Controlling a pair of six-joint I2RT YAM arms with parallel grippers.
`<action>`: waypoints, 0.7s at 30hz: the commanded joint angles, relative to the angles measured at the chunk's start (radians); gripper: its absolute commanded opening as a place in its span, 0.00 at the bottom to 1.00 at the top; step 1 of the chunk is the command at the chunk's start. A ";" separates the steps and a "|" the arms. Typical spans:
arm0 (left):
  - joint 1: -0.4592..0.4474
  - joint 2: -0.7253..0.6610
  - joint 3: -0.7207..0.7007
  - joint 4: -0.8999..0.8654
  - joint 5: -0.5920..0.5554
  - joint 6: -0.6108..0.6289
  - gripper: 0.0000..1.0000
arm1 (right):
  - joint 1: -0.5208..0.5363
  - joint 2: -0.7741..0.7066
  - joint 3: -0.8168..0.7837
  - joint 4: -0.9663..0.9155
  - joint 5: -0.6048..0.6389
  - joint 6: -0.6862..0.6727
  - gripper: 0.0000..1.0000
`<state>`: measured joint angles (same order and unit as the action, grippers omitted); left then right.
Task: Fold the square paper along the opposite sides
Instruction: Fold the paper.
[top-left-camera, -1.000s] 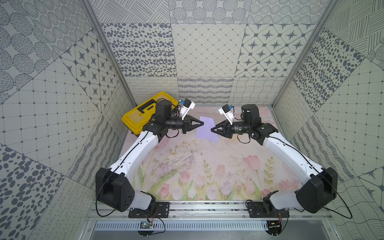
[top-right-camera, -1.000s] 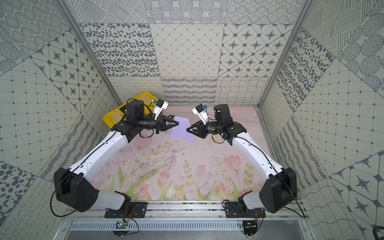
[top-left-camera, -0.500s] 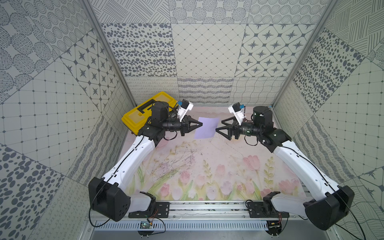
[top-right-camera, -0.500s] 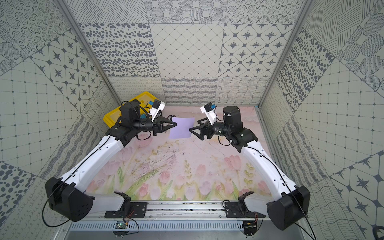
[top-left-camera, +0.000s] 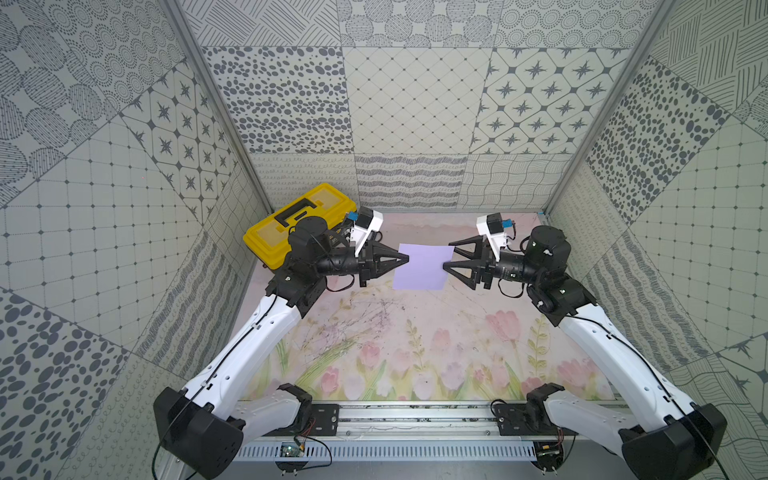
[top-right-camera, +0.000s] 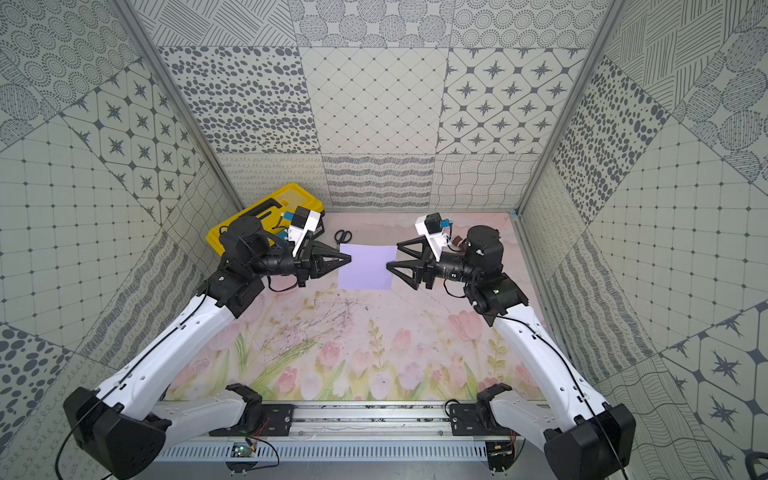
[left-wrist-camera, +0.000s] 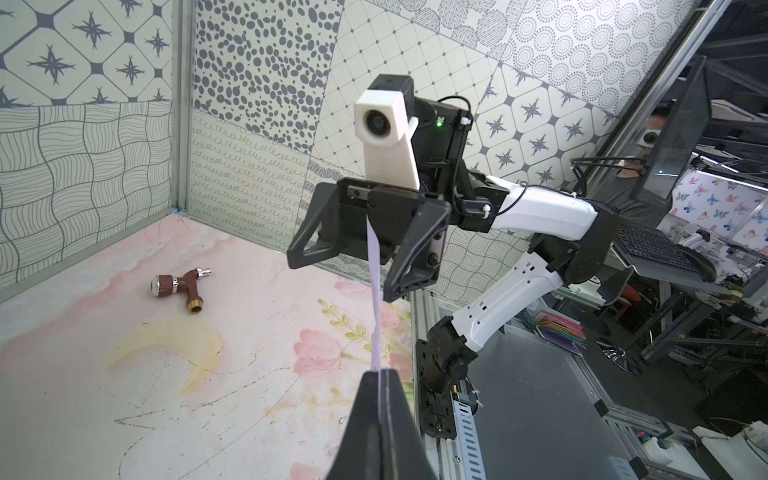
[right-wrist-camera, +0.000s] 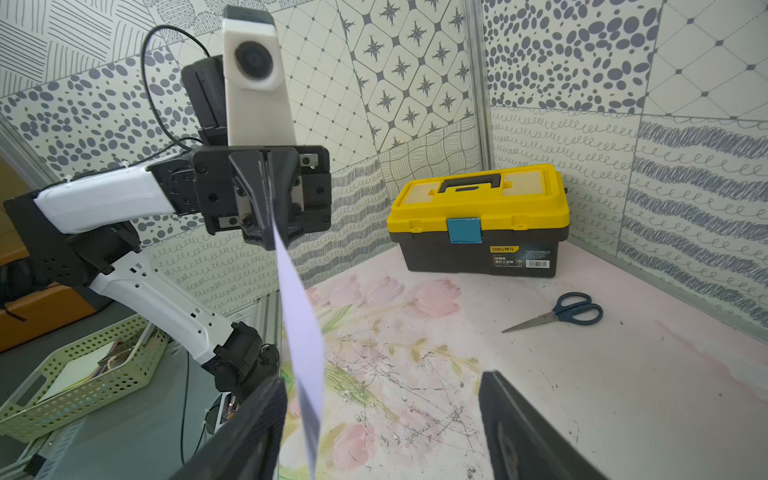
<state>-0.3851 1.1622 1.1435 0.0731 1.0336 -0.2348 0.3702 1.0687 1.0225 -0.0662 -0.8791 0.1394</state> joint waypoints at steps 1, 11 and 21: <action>-0.027 -0.064 -0.010 0.058 -0.064 -0.003 0.00 | -0.004 -0.075 -0.016 0.072 0.197 0.016 0.76; -0.048 -0.051 -0.030 0.132 -0.069 -0.050 0.00 | -0.004 0.007 0.018 0.013 0.279 0.051 0.71; -0.057 -0.020 -0.016 0.103 -0.189 -0.005 0.00 | 0.035 -0.057 0.008 0.032 0.119 0.043 0.70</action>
<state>-0.4374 1.1343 1.1156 0.1253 0.9180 -0.2596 0.3939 1.0435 1.0172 -0.0753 -0.6960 0.1768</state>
